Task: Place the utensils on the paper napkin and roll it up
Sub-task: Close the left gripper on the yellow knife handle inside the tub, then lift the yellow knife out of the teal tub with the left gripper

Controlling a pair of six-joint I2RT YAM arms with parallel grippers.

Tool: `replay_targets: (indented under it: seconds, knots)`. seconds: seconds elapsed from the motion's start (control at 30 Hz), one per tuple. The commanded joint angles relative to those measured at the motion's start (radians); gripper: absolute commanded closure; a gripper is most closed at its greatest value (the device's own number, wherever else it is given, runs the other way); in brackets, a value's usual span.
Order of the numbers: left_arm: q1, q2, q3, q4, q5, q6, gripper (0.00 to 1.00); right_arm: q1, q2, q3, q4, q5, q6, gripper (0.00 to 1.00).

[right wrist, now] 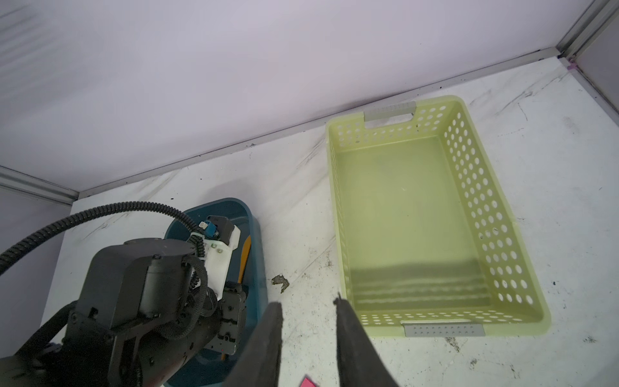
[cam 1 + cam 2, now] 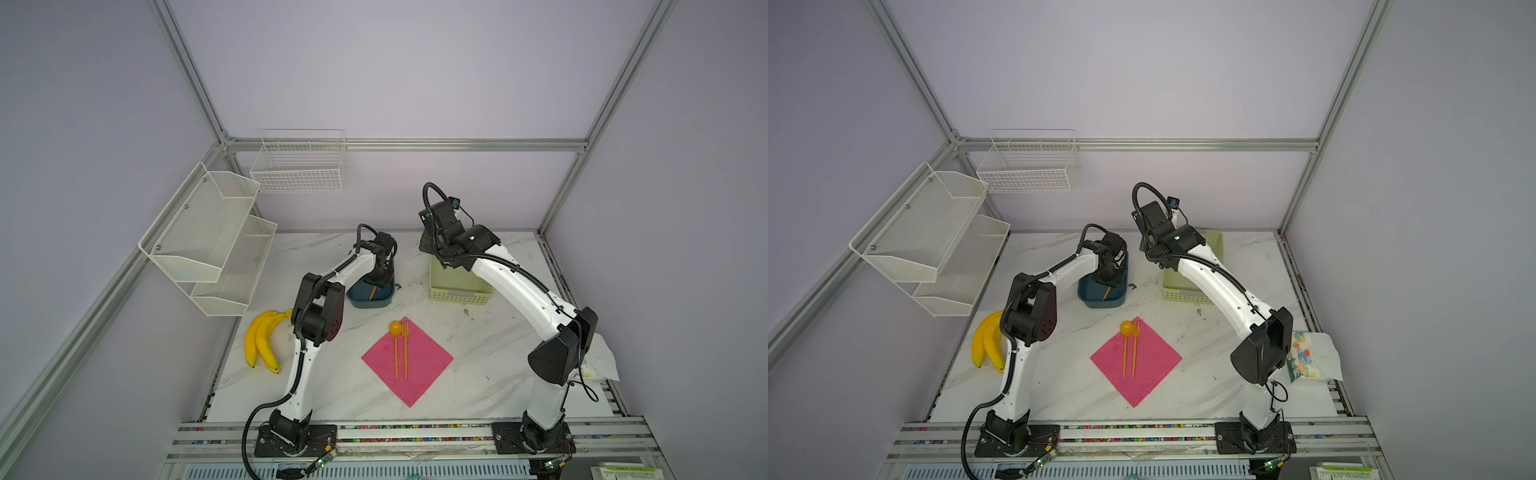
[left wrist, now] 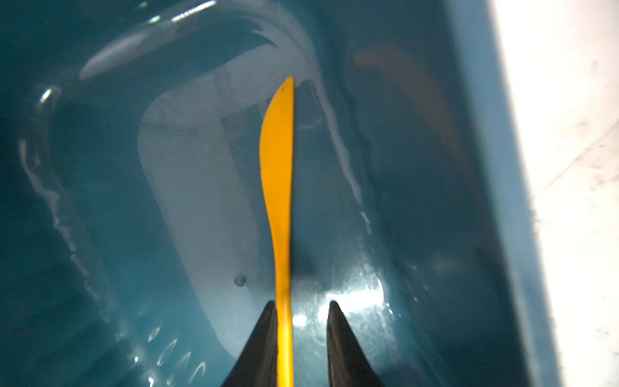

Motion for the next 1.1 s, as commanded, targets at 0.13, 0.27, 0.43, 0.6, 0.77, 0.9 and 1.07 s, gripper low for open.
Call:
replay_targets:
  seconds: [0.13, 0.27, 0.43, 0.6, 0.77, 0.9, 1.07]
  knots:
    - [0.003, 0.032, -0.008, -0.019, -0.022, 0.002, 0.74, -0.007, -0.024, -0.018, -0.002, 0.012, -0.005, 0.69]
    - [0.008, 0.042, -0.013, -0.034, -0.005, -0.005, 0.75, -0.006, -0.022, -0.021, -0.002, 0.009, -0.004, 0.69]
    - [0.013, 0.06, -0.017, -0.066, 0.011, -0.011, 0.78, -0.007, -0.026, -0.022, 0.001, 0.003, -0.002, 0.69]
    - [0.02, 0.081, -0.016, -0.079, 0.026, -0.022, 0.8, -0.006, -0.026, -0.024, 0.0, 0.004, -0.003, 0.69]
    - [0.023, 0.081, -0.014, -0.079, 0.024, -0.03, 0.85, -0.007, -0.029, -0.028, 0.0, 0.007, -0.002, 0.69]
    - [0.026, 0.072, -0.016, -0.079, 0.009, -0.029, 0.88, -0.007, -0.032, -0.025, -0.002, 0.008, -0.004, 0.69]
    - [0.032, 0.039, -0.01, -0.07, -0.004, -0.026, 0.9, -0.007, -0.038, -0.024, -0.003, 0.014, -0.005, 0.69]
